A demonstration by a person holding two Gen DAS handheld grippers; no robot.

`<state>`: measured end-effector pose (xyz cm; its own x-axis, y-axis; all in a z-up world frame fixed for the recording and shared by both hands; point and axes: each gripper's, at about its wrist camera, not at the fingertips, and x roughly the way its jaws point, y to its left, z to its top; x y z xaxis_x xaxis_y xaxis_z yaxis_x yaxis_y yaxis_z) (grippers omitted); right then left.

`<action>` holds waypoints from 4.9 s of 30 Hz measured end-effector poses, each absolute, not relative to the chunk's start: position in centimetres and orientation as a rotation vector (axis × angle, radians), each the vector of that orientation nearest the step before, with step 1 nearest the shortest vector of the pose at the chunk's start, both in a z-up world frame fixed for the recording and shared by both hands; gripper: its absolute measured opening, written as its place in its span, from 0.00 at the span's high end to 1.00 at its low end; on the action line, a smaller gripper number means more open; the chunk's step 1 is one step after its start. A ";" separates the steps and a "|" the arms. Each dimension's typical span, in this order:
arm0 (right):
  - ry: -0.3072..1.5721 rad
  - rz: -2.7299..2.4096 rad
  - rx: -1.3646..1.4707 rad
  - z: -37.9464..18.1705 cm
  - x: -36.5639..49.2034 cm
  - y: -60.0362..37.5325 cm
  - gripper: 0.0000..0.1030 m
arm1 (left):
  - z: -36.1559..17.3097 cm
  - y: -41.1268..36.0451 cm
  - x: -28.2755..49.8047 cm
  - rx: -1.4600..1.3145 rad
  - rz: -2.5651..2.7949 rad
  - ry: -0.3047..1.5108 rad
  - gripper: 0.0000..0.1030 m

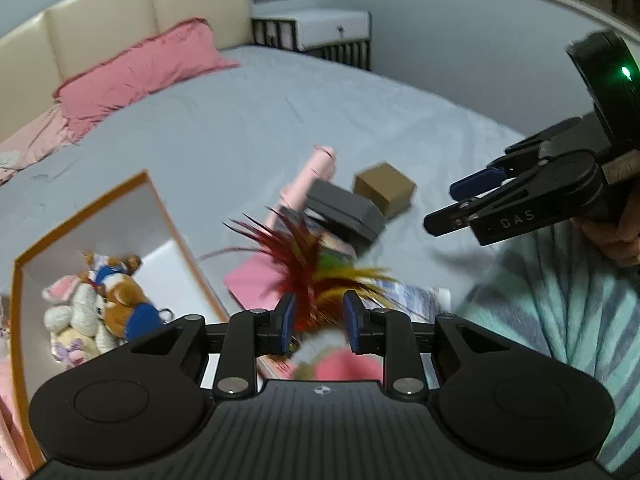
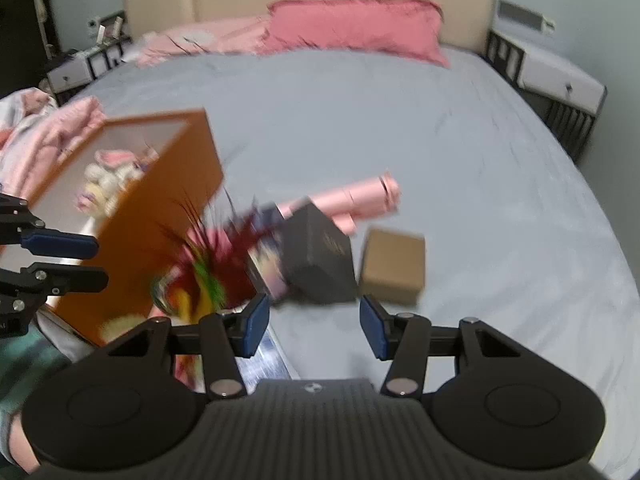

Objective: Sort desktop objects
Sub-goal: 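Move the left tool back to the pink pompom of the feather toy, then grasp the pink pompom with the left tool while the right tool grasps the feather toy, then lower the pink pompom into the box with the left tool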

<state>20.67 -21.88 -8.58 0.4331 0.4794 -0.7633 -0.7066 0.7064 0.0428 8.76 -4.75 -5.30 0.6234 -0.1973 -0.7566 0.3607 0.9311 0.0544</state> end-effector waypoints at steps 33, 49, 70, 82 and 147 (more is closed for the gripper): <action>1.013 0.861 -0.306 -12.1 21.4 -20.6 0.56 | -12.8 -11.8 10.0 0.466 -0.127 1.169 0.54; 1.032 0.876 -0.232 -12.2 21.9 -21.3 0.56 | -16.8 -11.3 12.2 0.547 -0.140 1.297 0.61; 1.002 0.845 -0.182 -11.8 22.0 -22.0 0.56 | -8.7 -8.8 8.6 0.142 -0.141 0.951 1.00; 0.903 0.893 -0.177 -9.7 20.9 -21.5 0.55 | -1.7 -3.7 8.6 -0.053 -0.099 0.782 1.00; 0.645 0.971 -0.200 -2.5 19.9 -7.0 1.00 | -13.7 10.4 15.9 0.046 0.093 1.251 0.45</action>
